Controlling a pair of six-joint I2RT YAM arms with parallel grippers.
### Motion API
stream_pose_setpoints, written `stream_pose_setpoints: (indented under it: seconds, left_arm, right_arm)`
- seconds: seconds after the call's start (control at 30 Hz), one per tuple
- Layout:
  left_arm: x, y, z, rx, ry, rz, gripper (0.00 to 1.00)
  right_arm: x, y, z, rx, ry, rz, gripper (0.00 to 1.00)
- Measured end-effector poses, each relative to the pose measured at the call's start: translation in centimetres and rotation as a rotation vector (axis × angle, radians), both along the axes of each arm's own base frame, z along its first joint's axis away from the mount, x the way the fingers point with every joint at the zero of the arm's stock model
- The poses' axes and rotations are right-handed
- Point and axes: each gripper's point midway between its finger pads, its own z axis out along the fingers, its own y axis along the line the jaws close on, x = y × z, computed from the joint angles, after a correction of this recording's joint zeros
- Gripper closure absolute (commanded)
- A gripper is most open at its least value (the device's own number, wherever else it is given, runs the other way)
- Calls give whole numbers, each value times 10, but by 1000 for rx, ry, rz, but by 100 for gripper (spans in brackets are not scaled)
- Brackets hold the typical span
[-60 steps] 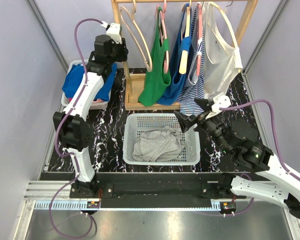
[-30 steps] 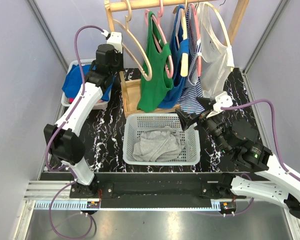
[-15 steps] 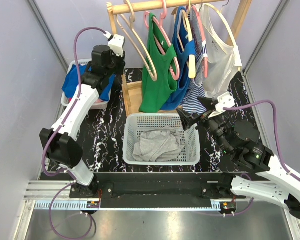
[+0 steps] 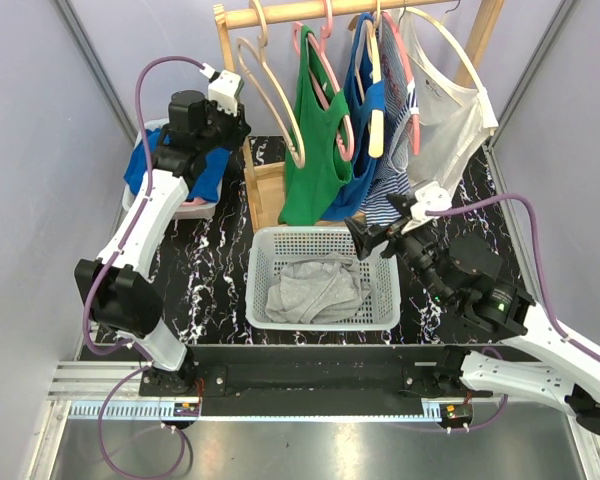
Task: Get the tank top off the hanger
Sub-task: Move the clothesline to the center of the board, then pick up the hanger from the clothesline.
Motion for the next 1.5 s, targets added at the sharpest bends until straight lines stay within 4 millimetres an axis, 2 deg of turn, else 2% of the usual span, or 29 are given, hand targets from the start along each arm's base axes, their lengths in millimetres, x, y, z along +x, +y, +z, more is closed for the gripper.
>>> stream_pose_setpoints:
  seconds: [0.07,0.1,0.13,0.17,0.27,0.37,0.47,0.6,0.83,0.9,1.03,1.1,1.27,1.43,1.5]
  left_arm:
    - [0,0,0,0,1,-6,36]
    - [-4,-2,-3,2,16,-28,19]
    - [-9,-5,-8,1,43,-53,8]
    - [-15,-10,-12,-2,71,-78,1]
    - [-29,-19,-22,-10,134,-123,1]
    - [-46,-22,-23,-29,185,-162,1]
    - [-68,-27,-15,-51,211,-222,1]
    - [-101,-30,10,-95,201,-294,1]
    - [-147,-8,65,-123,94,-263,1]
    - [-159,-4,81,-126,56,-260,1]
    - [-178,-1,107,-147,-6,-259,1]
    - [-181,0,109,-156,-5,-255,1]
    - [-173,0,98,-164,34,-231,1]
    - [-171,-1,94,-184,61,-221,1]
    - [-171,-1,95,-188,60,-220,1]
  right_arm:
    - [5,4,-2,-23,3,-13,3]
    - [9,6,0,-34,1,-27,3]
    - [14,8,7,-43,-4,-45,3]
    - [18,13,13,-48,-8,-56,4]
    - [36,27,43,-58,-27,-105,4]
    - [55,41,83,-50,-60,-168,2]
    - [70,55,115,-45,-100,-199,2]
    - [100,59,135,-41,-123,-230,1]
    - [169,29,141,7,-66,-252,10]
    - [180,31,145,21,-52,-231,10]
    - [191,55,148,36,-22,-140,12]
    - [194,65,141,31,2,-108,16]
    - [205,80,105,-16,96,-74,19]
    - [217,75,87,-23,151,-88,23]
    - [219,71,86,-18,158,-92,30]
